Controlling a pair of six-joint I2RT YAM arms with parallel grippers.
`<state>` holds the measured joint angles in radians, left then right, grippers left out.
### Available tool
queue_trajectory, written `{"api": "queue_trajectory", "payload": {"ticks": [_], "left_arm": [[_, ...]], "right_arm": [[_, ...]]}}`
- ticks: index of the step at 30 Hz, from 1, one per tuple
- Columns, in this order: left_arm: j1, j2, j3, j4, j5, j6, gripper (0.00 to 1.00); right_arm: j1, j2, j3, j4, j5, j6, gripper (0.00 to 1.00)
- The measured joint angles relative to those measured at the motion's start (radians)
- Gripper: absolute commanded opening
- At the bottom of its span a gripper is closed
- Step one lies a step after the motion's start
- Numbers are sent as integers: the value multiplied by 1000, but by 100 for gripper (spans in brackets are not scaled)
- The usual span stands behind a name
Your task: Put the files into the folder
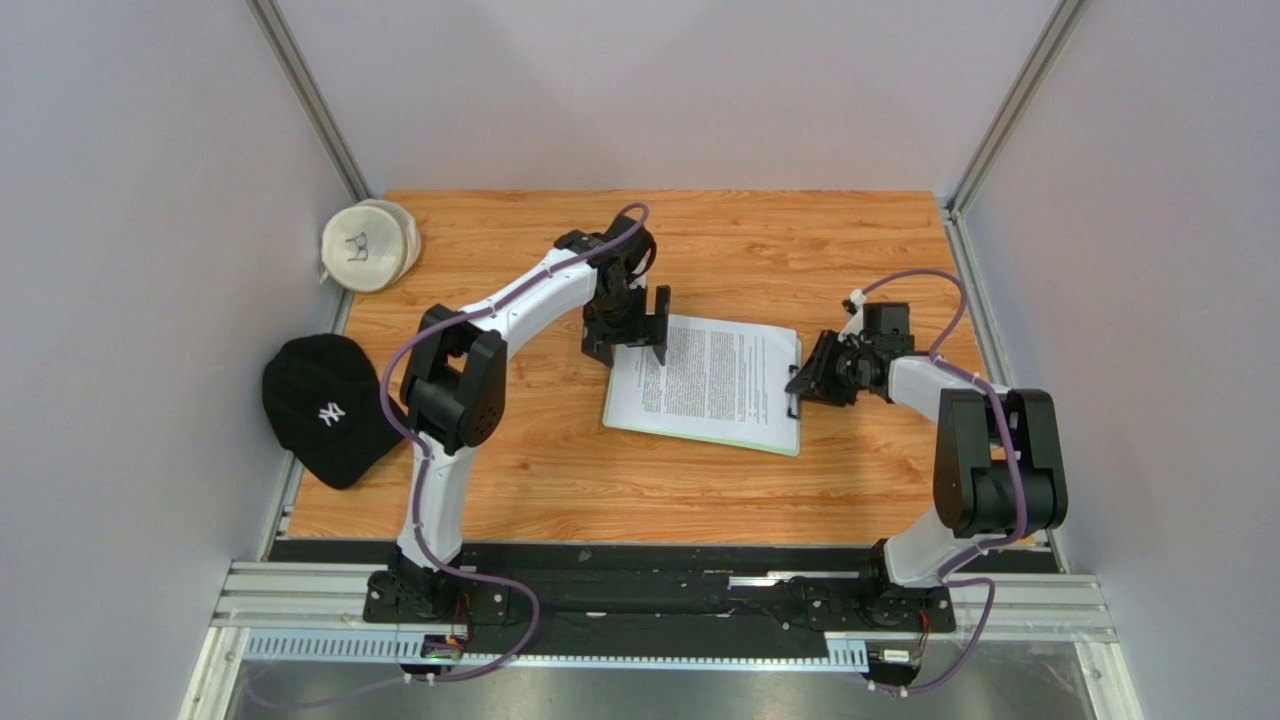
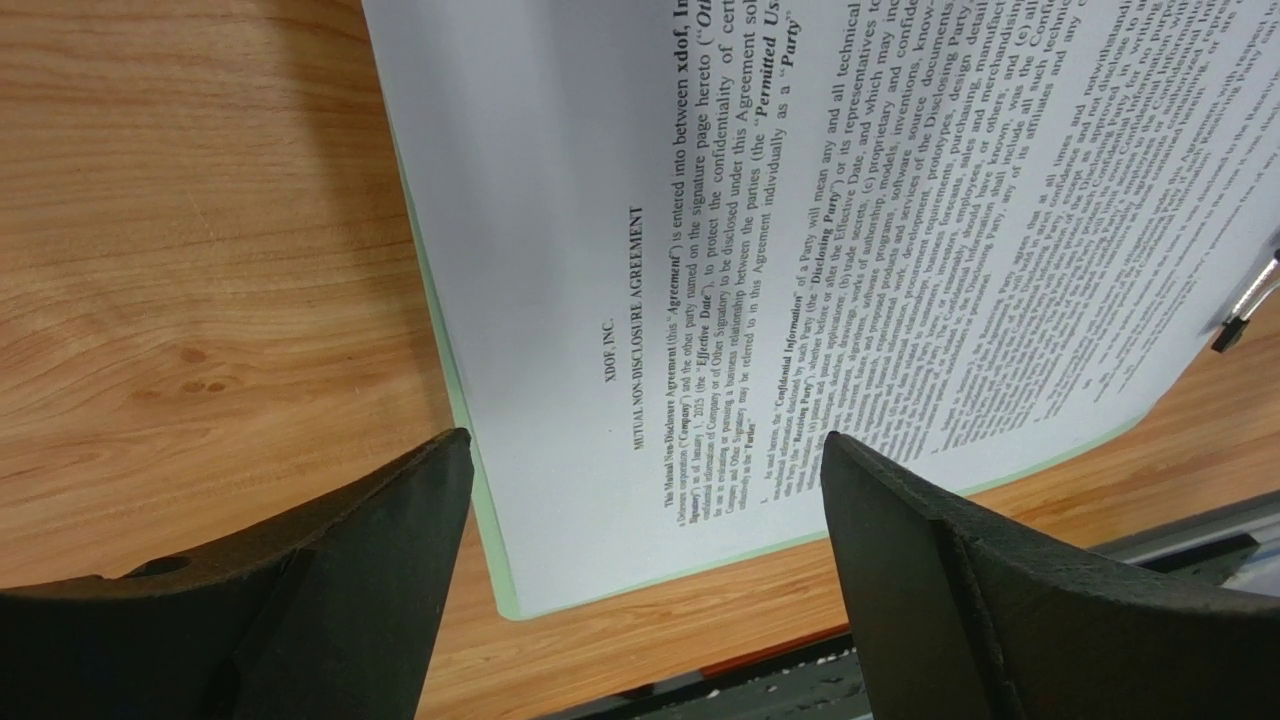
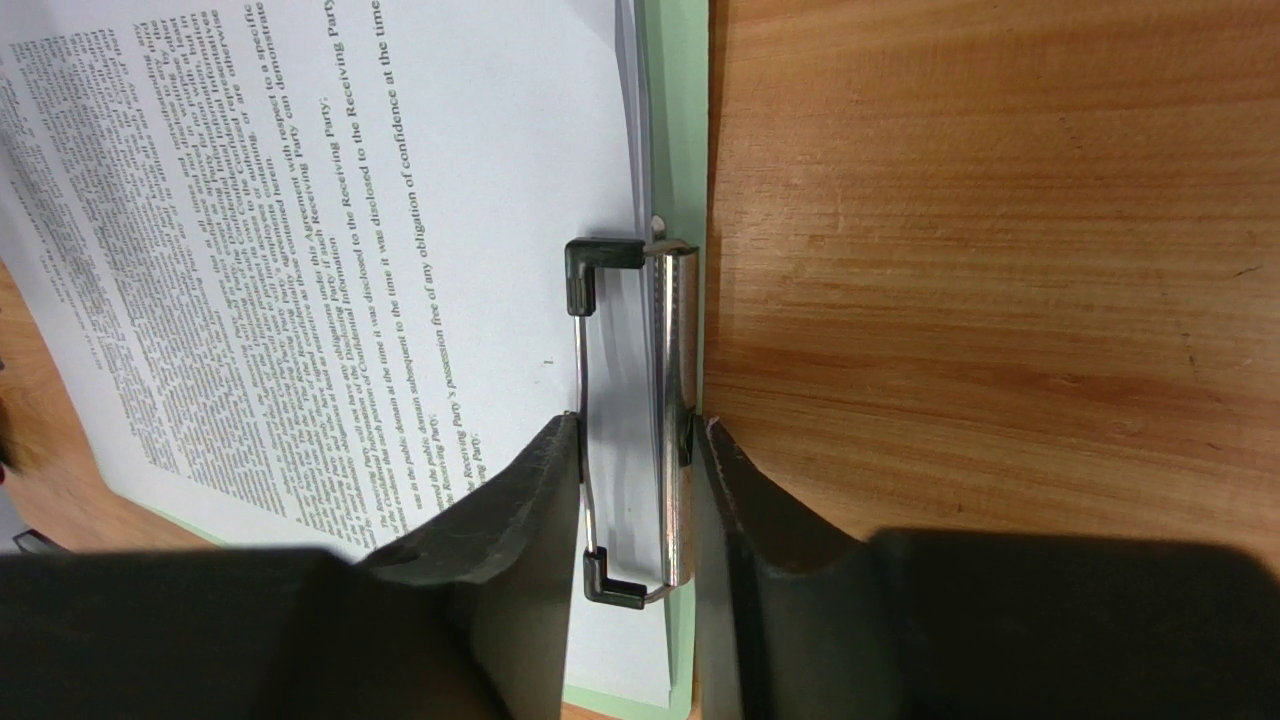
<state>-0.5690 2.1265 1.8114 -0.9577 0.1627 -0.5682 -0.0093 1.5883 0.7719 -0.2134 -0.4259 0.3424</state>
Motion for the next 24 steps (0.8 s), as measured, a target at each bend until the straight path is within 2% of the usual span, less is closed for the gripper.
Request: {"api": "queue_trajectory", "payload": {"ticks": [1, 4, 8, 14, 18, 21, 24], "left_arm": [[0, 0, 0, -1, -4, 2, 95], [3, -2, 0, -3, -17, 14, 96], [15, -26, -16, -4, -45, 34, 96], [54, -154, -102, -10, -67, 71, 95], [73, -285, -192, 15, -66, 100, 93], [72, -379, -277, 40, -3, 105, 89], [66, -418, -342, 87, 82, 100, 89]], "right_arm": [[0, 2, 2, -5, 2, 1, 48], [8, 11, 13, -18, 9, 5, 60], [30, 11, 33, -35, 10, 6, 66], [37, 11, 85, -136, 58, -3, 66], [65, -27, 138, -249, 195, -10, 65], [120, -114, 139, -319, 293, 6, 63], [239, -203, 147, -398, 409, 53, 59]]}}
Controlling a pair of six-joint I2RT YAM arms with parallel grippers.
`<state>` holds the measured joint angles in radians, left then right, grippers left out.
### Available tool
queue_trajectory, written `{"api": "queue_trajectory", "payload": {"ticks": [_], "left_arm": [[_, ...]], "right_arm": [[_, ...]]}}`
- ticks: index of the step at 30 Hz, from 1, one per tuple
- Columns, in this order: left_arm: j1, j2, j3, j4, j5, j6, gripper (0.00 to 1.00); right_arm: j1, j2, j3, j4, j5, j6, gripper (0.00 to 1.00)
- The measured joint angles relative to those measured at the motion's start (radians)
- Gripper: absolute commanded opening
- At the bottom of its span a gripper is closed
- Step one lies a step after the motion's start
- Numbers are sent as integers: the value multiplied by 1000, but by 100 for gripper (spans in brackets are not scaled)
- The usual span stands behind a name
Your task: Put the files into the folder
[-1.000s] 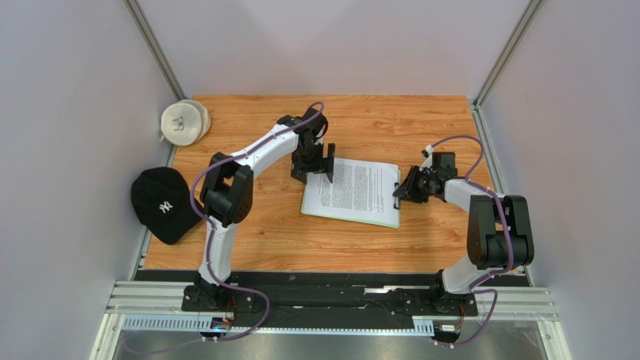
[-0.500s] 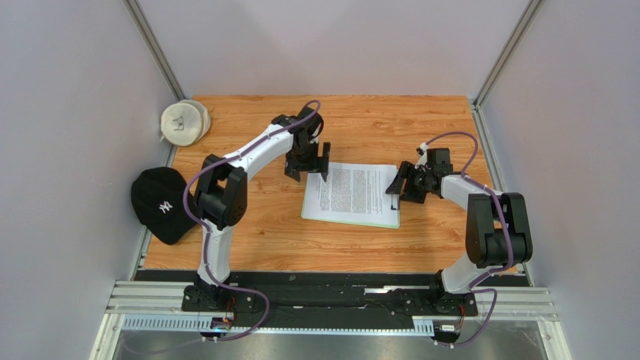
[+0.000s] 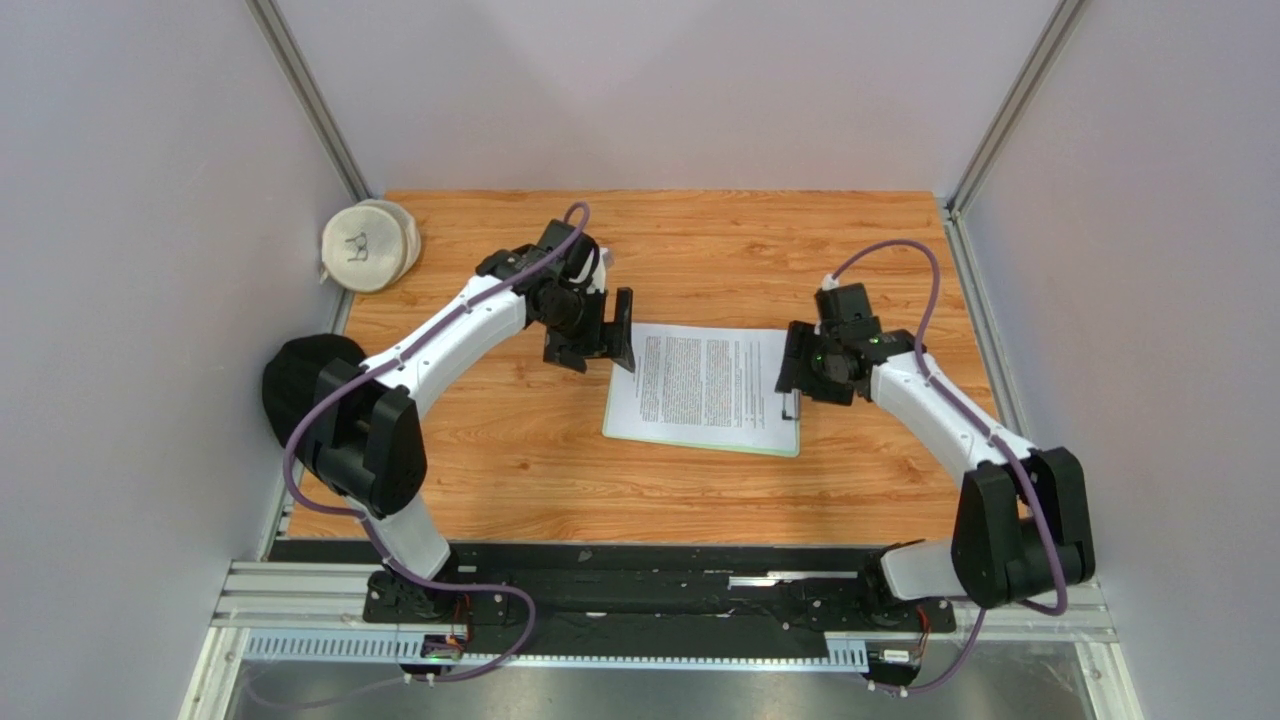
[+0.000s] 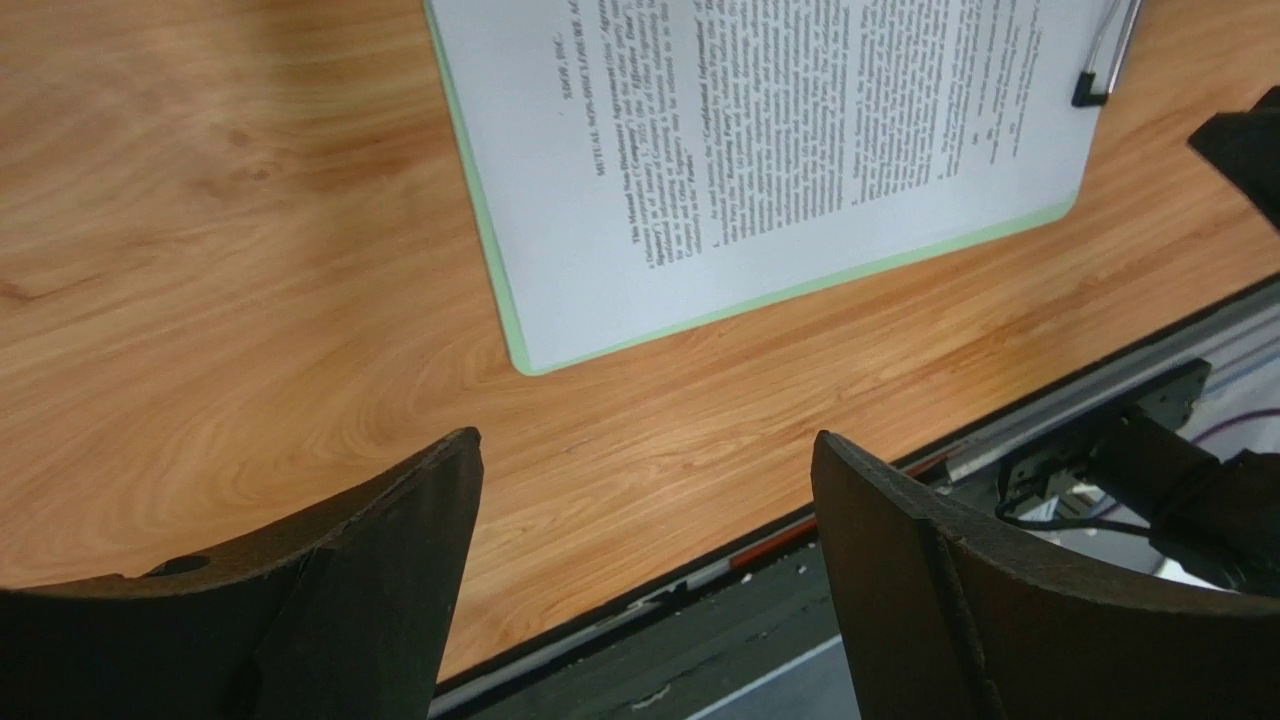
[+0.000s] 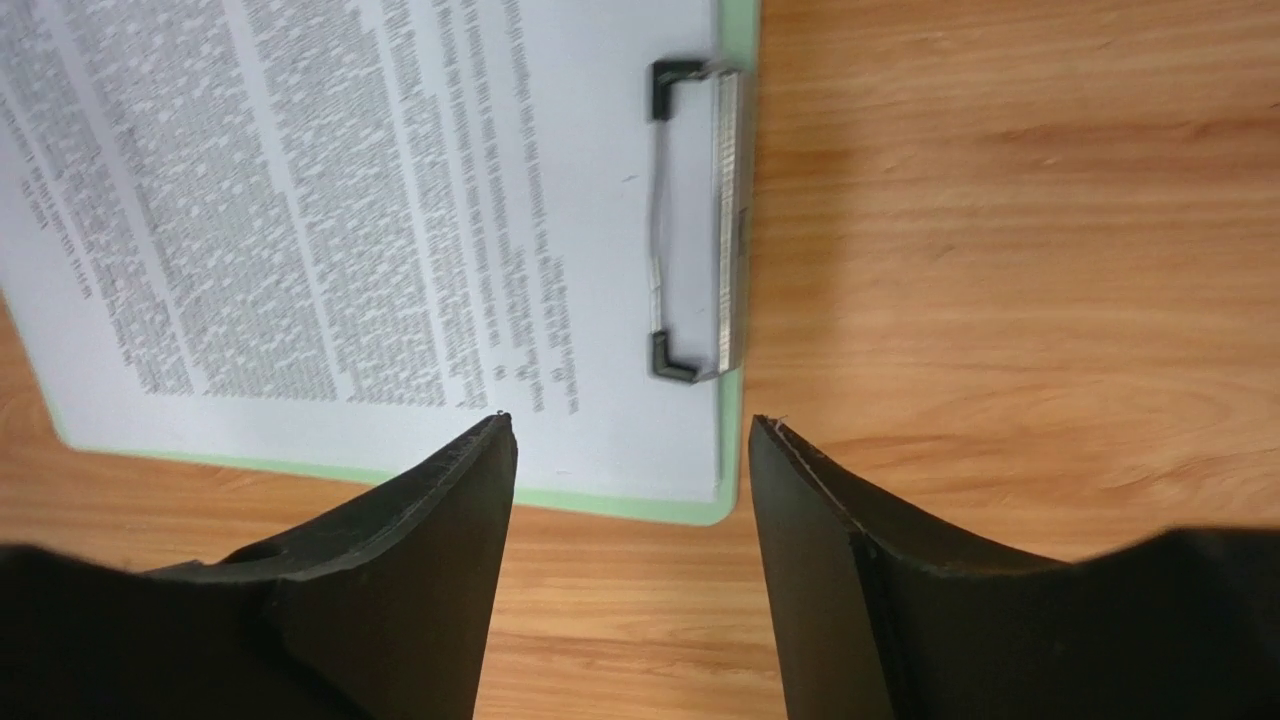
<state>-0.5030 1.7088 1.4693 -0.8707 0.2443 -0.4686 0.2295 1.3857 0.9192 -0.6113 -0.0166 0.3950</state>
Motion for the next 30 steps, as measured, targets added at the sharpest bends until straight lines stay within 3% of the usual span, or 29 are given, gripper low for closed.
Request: {"api": "queue_trajectory", "payload": {"ticks": [1, 7, 15, 23, 30], "left_arm": [[-2, -4, -28, 23, 28, -3, 89], [-18, -26, -172, 98, 114, -32, 88], [-35, -105, -203, 146, 157, -46, 89], [-35, -108, -202, 156, 168, -41, 92], [-29, -91, -118, 127, 150, -38, 92]], "right_arm": [[44, -20, 1, -18, 23, 26, 54], [267, -141, -89, -68, 94, 214, 49], [359, -193, -270, -59, 102, 417, 48], [372, -121, -294, 24, 122, 484, 49], [249, 43, -199, 93, 99, 467, 50]]}}
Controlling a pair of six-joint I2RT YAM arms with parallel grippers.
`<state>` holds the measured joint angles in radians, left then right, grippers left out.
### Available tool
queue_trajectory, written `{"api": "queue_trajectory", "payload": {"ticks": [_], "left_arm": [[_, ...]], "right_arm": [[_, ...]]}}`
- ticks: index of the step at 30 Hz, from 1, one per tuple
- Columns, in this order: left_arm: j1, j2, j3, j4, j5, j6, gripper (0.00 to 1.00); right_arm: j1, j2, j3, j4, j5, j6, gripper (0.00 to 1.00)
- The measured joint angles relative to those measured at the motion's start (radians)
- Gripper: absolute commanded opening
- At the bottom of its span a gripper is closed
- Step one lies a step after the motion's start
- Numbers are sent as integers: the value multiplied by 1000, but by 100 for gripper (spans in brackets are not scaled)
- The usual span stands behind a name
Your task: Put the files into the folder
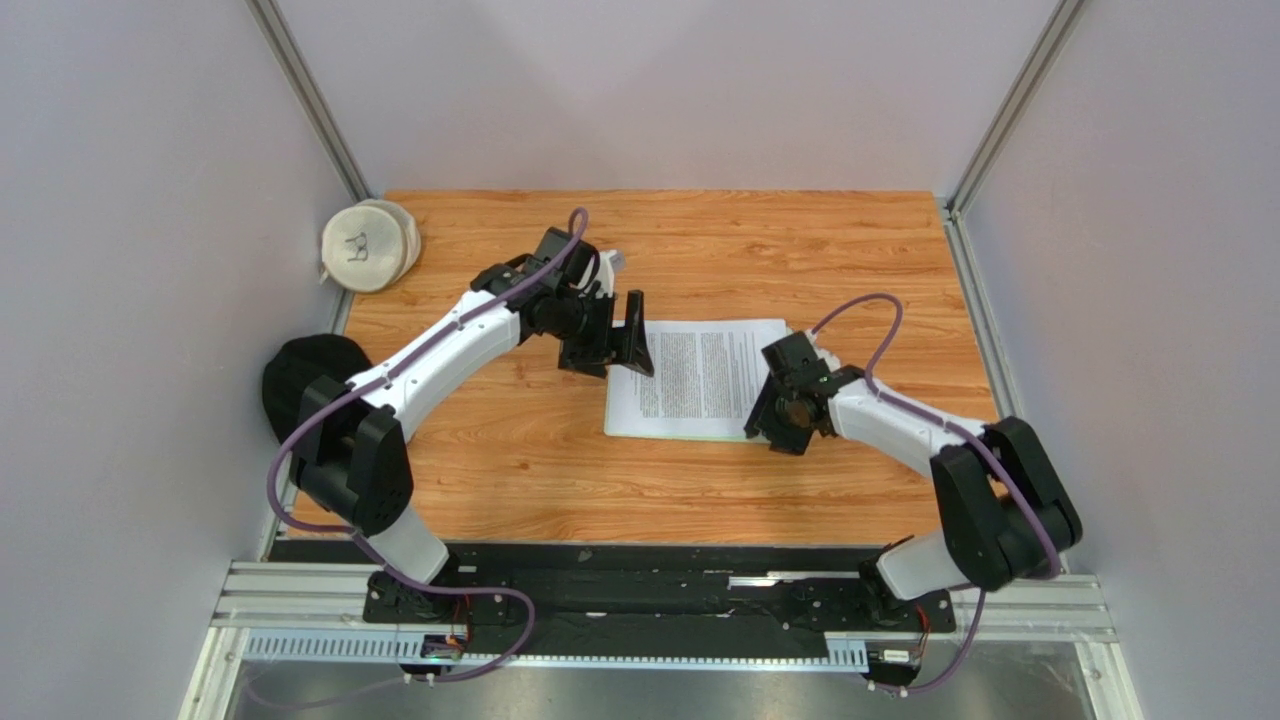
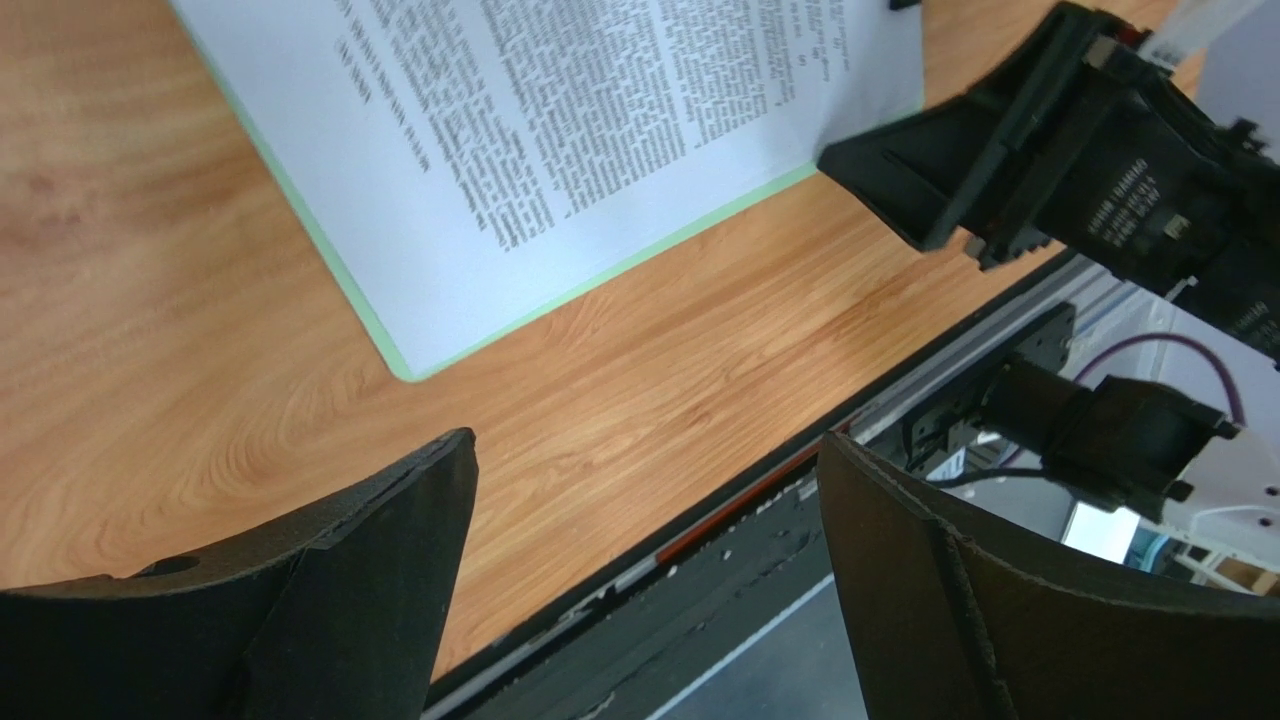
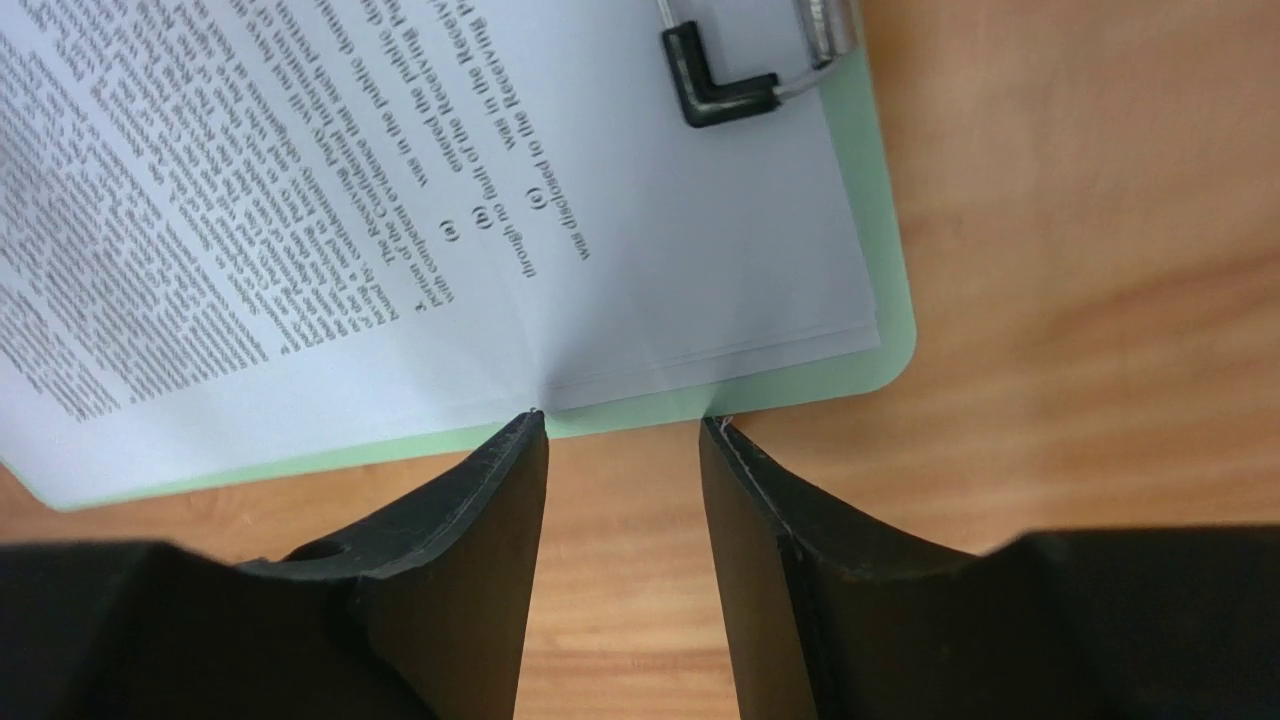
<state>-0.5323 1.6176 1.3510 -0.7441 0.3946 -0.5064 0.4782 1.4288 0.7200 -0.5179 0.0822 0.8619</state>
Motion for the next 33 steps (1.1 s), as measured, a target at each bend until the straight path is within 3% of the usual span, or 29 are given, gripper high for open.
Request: {"api": "queue_trajectory", "payload": {"ticks": [4, 8, 11, 16, 19, 25, 33], "left_arm": [[25, 79, 123, -2, 17, -10, 90], [73, 208, 270, -4, 26, -38, 83], [119, 339, 409, 1, 43, -57, 80], [167, 591, 669, -43, 49, -36, 84], [181, 696, 750, -74, 42, -7, 86], [183, 780, 766, -152, -11, 66, 86], [183, 782, 726, -159, -48, 83, 79]], "right_arm": [[-154, 195, 196, 18, -10, -117, 50], [-313, 505, 612, -12, -6, -271, 52], [-355, 554, 726, -15, -3, -340, 54], [-324, 452, 651, -27, -109, -411, 60], [-302, 378, 555, -25, -186, -446, 61], [-291, 280, 420, -23, -299, -478, 61], [-292, 211, 378, -13, -341, -486, 61]]}}
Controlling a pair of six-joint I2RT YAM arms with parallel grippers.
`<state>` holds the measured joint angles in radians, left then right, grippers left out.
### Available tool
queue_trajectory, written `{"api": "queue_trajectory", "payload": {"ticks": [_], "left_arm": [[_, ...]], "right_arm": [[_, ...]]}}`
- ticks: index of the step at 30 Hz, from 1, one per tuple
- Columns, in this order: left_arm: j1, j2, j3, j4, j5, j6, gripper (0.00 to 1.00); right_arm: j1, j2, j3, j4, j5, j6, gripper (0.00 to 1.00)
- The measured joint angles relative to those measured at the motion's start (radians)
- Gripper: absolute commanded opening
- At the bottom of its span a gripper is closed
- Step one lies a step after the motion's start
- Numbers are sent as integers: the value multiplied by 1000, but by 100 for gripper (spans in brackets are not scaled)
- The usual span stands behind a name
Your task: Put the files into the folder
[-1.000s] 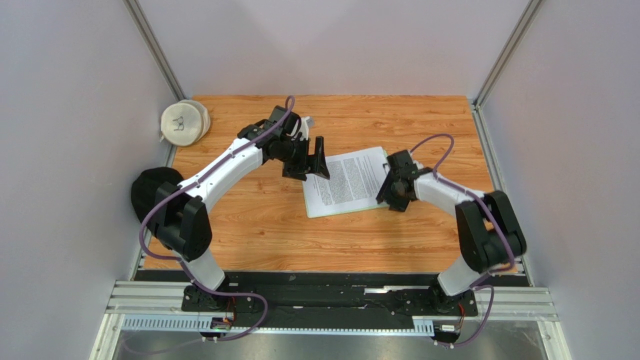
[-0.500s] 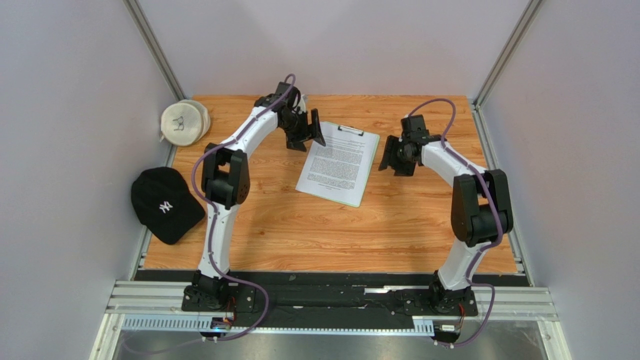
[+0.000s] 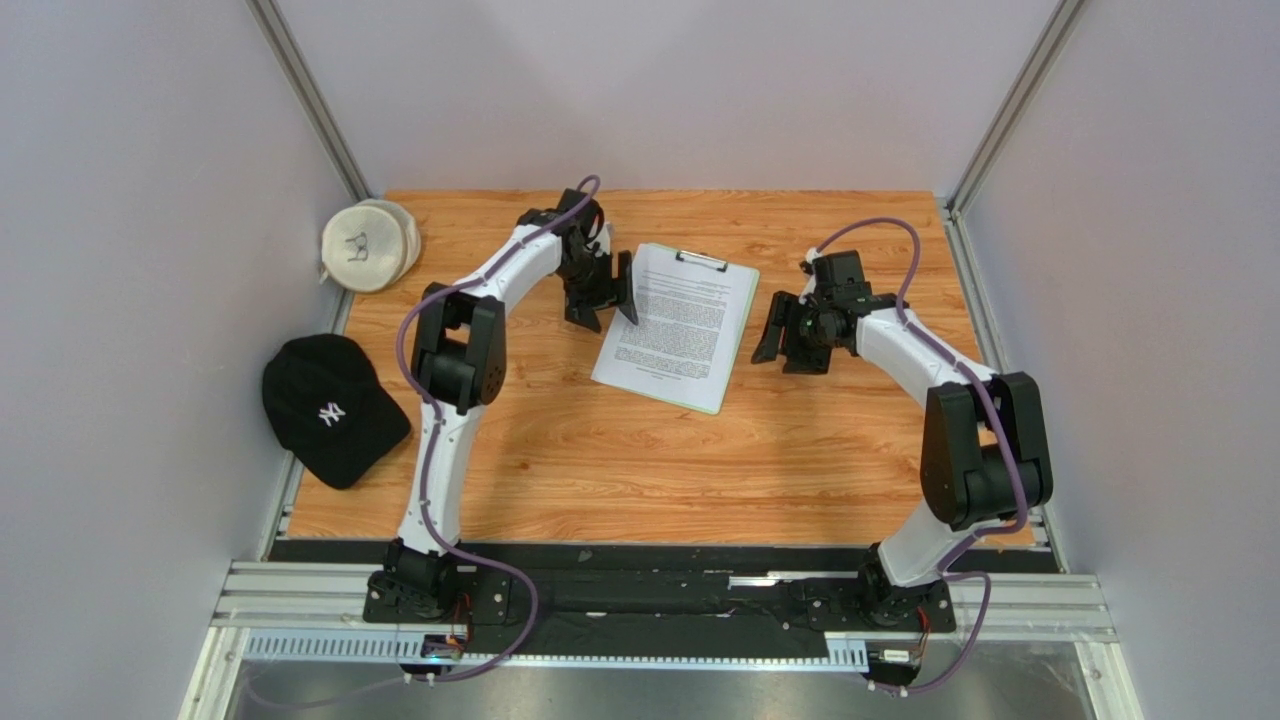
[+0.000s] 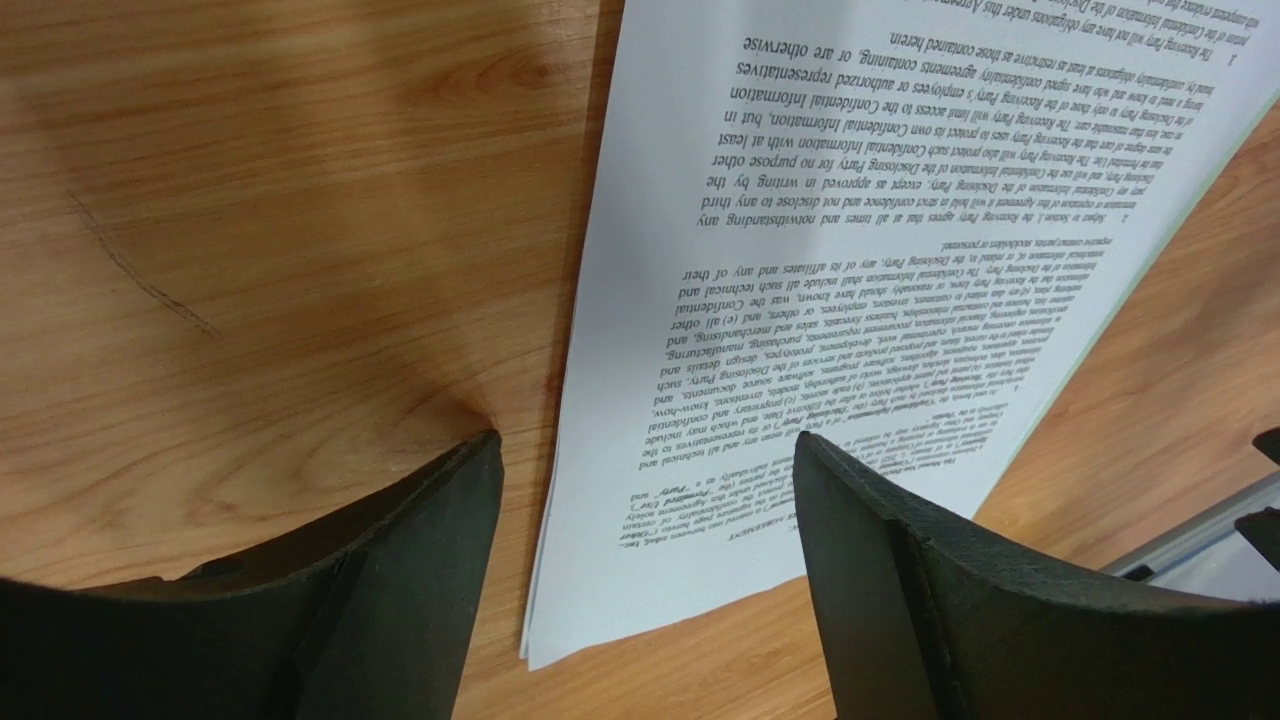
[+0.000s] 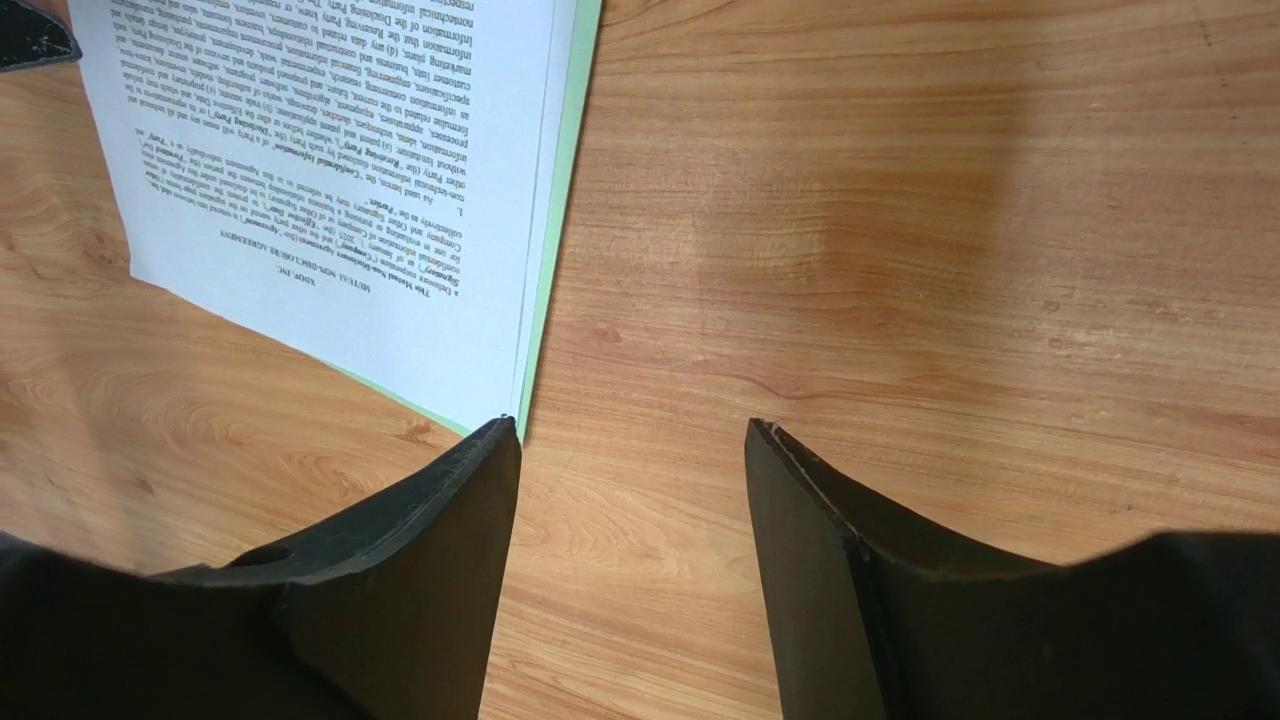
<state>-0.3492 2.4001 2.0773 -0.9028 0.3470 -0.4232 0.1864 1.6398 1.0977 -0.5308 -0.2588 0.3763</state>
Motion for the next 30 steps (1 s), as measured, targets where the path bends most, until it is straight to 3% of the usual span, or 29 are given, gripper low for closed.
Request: {"api": "queue_trajectory", "payload": {"ticks": [10, 17, 25, 30], "left_arm": [[0, -26, -104, 102, 126, -114, 71], [-44, 5, -105, 190, 235, -216, 69], [-121, 146, 77, 298, 319, -361, 68], [-154, 260, 205, 460, 363, -514, 69]], "right_arm": [[0, 18, -1, 35, -4, 42, 60], [-2, 171, 57, 60, 41, 93, 56], [-81, 218, 137, 51, 138, 104, 57], [-146, 218, 177, 26, 211, 74, 60]]}}
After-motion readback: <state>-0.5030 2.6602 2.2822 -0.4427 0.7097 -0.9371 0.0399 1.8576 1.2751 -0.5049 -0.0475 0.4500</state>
